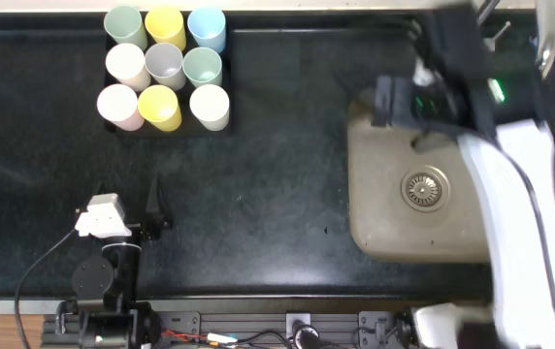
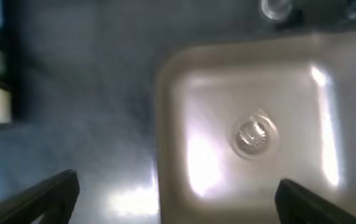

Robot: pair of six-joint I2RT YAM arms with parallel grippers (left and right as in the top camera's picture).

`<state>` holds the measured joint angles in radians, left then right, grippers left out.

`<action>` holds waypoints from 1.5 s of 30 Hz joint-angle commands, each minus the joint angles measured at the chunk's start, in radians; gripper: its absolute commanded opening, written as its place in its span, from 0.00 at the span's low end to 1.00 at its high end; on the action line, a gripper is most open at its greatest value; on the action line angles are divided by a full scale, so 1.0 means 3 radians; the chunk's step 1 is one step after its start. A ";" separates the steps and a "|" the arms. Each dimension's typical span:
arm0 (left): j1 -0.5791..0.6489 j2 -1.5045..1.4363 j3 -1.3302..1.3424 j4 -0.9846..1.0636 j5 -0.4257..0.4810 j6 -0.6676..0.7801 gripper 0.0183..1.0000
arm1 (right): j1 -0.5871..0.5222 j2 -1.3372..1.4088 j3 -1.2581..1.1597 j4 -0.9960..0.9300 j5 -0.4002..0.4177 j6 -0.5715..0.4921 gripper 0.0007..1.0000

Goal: Store Cups

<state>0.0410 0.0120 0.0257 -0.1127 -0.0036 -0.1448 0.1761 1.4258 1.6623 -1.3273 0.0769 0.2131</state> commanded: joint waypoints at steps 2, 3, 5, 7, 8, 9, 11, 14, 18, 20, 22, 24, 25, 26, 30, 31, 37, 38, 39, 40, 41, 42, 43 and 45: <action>0.0015 -0.0031 -0.0011 -0.0003 0.0009 0.0081 1.00 | -0.0226 -0.1419 -0.1712 0.1474 -0.0314 -0.0159 1.00; 0.0015 -0.0031 -0.0013 -0.0003 0.0009 0.0081 1.00 | -0.0231 -0.1666 -0.1999 0.1723 -0.0315 -0.0210 1.00; 0.0015 -0.0031 -0.0011 -0.0003 0.0009 0.0083 1.00 | -0.0231 -0.2087 -0.2448 0.2079 -0.0317 -0.0238 1.00; 0.0015 -0.0031 -0.0013 -0.0003 0.0009 0.0083 1.00 | -0.0231 -0.2527 -0.2847 0.2378 -0.0329 -0.0237 1.00; 0.0015 -0.0031 -0.0013 -0.0003 0.0009 0.0081 1.00 | -0.0231 -0.2750 -0.3021 0.2502 -0.0312 -0.0238 1.00; 0.0015 -0.0031 -0.0011 -0.0003 0.0009 0.0081 1.00 | -0.0231 -0.2972 -0.3170 0.2567 -0.0304 -0.0238 1.00; 0.0015 -0.0031 -0.0013 -0.0003 0.0009 0.0083 1.00 | -0.0231 -0.3382 -0.3367 0.2455 -0.0305 -0.0238 1.00; 0.0015 -0.0031 -0.0013 -0.0003 0.0009 0.0083 1.00 | -0.0231 -0.3861 -0.3512 0.2026 -0.0304 -0.0238 1.00; 0.0015 -0.0031 -0.0011 -0.0003 0.0009 0.0083 1.00 | -0.0231 -0.4309 -0.3518 0.1322 -0.0305 -0.0238 1.00; 0.0015 -0.0031 -0.0013 -0.0003 0.0009 0.0081 1.00 | -0.0231 -0.4439 -0.3518 0.1010 -0.0304 -0.0238 1.00; 0.0015 -0.0031 -0.0011 -0.0003 0.0009 0.0081 1.00 | -0.0230 -0.4505 -0.3522 0.0886 -0.0290 -0.0237 1.00; 0.0015 -0.0031 -0.0013 -0.0003 0.0009 0.0083 1.00 | -0.0230 -0.4509 -0.3522 0.0886 -0.0290 -0.0237 1.00; 0.0015 -0.0031 -0.0013 -0.0003 0.0009 0.0083 1.00 | -0.0230 -0.4509 -0.3526 0.0888 -0.0289 -0.0237 1.00; 0.0015 -0.0031 -0.0011 -0.0003 0.0009 0.0083 1.00 | -0.0230 -0.4509 -0.3531 0.0891 -0.0290 -0.0237 1.00; 0.0015 -0.0031 -0.0013 -0.0003 0.0008 0.0083 1.00 | -0.0240 -0.4509 -0.3555 0.1076 -0.0290 -0.0237 1.00; 0.0015 -0.0031 -0.0013 -0.0003 0.0009 0.0081 1.00 | -0.0243 -0.4509 -0.3580 0.1242 -0.0290 -0.0237 1.00; 0.0015 -0.0031 -0.0013 -0.0003 0.0009 0.0083 1.00 | -0.0258 -0.4510 -0.4383 0.3390 -0.0290 -0.0237 1.00; 0.0015 -0.0031 -0.0013 -0.0003 0.0009 0.0081 1.00 | -0.0272 -0.4510 -0.4552 0.3718 -0.0289 -0.0237 1.00; 0.0015 -0.0031 -0.0013 -0.0003 0.0008 0.0081 1.00 | -0.0292 -0.4510 -0.4692 0.3971 -0.0290 -0.0237 1.00; 0.0015 -0.0031 -0.0013 -0.0003 0.0009 0.0083 1.00 | -0.0327 -0.4510 -0.4798 0.4135 -0.0290 -0.0237 1.00; 0.0015 -0.0031 -0.0013 -0.0003 0.0009 0.0081 1.00 | -0.0370 -0.4510 -0.4868 0.4209 -0.0290 -0.0238 1.00; 0.0015 -0.0031 -0.0011 -0.0003 0.0009 0.0083 1.00 | -0.0416 -0.4510 -0.4920 0.4243 -0.0290 -0.0237 1.00; 0.0015 -0.0031 -0.0011 -0.0003 0.0009 0.0083 1.00 | -0.0459 -0.4510 -0.4966 0.4256 -0.0289 -0.0238 1.00; 0.0015 -0.0031 -0.0013 -0.0003 0.0009 0.0081 1.00 | -0.0528 -0.4510 -0.5042 0.4257 -0.0289 -0.0238 1.00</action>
<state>0.0410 0.0109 0.0257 -0.1123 -0.0036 -0.1448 0.0441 0.0814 0.1658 -0.0723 -0.0040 0.1455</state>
